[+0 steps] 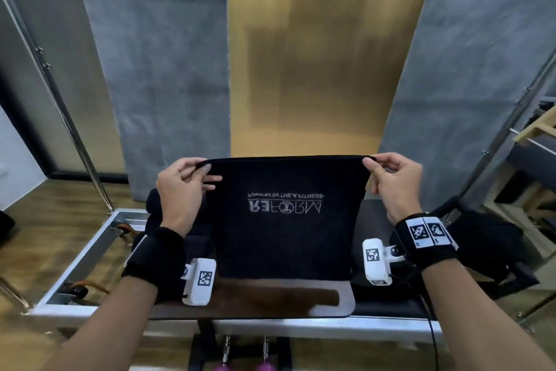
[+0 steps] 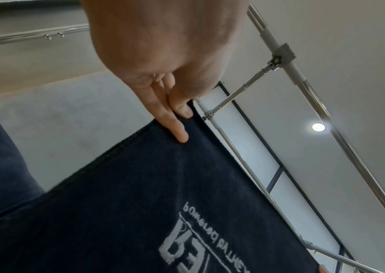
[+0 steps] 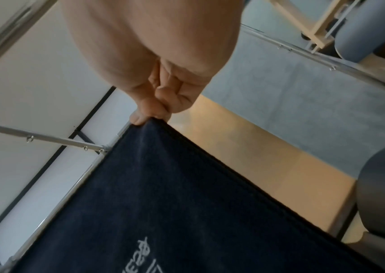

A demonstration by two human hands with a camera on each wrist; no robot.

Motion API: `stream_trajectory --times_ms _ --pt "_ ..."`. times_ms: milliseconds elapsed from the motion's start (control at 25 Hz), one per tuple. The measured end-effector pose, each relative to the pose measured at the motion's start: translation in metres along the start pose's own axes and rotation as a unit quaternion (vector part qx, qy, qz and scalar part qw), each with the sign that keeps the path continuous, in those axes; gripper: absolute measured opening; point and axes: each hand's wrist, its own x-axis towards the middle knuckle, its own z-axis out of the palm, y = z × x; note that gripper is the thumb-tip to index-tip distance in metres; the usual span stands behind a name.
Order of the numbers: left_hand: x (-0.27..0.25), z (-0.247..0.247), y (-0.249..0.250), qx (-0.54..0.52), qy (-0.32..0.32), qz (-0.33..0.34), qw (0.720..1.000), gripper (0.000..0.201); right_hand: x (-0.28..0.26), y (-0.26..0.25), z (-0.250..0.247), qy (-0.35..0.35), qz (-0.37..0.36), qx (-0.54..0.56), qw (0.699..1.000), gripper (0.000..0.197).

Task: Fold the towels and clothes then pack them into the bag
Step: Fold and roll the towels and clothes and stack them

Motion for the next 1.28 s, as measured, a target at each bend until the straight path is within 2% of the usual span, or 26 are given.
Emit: stream_trajectory --times_ms 280,400,560,640,840,1080,1280 --pt "-0.004 -0.009 -0.005 0.003 -0.038 -0.014 0.999 0.022 -0.011 0.004 0.008 -0.046 0.046 0.109 0.992 0.005" --pt "-0.008 -0.010 -0.007 0.017 -0.041 -0.027 0.999 0.021 -0.015 0.009 0.014 -0.057 0.054 0.130 0.988 0.009" --pt "-0.020 -0.017 -0.009 0.018 -0.029 -0.064 0.997 0.017 -0.025 0.015 0.006 -0.048 0.079 0.104 0.990 0.008" --pt "-0.030 -0.022 -0.011 0.047 -0.006 -0.061 0.997 0.013 -0.033 0.018 0.000 -0.046 0.079 0.076 0.993 0.011" --pt "-0.040 -0.022 -0.010 0.033 0.016 -0.051 0.998 0.005 -0.037 0.021 -0.012 -0.032 0.068 0.055 0.996 0.015" --pt "-0.033 -0.007 -0.014 0.001 -0.045 -0.121 0.992 0.008 -0.031 0.028 0.000 -0.057 0.106 0.069 0.990 0.015" --pt "-0.015 0.009 -0.018 -0.059 -0.047 -0.108 0.991 0.010 -0.013 0.027 0.014 -0.074 0.106 0.115 0.985 0.002"
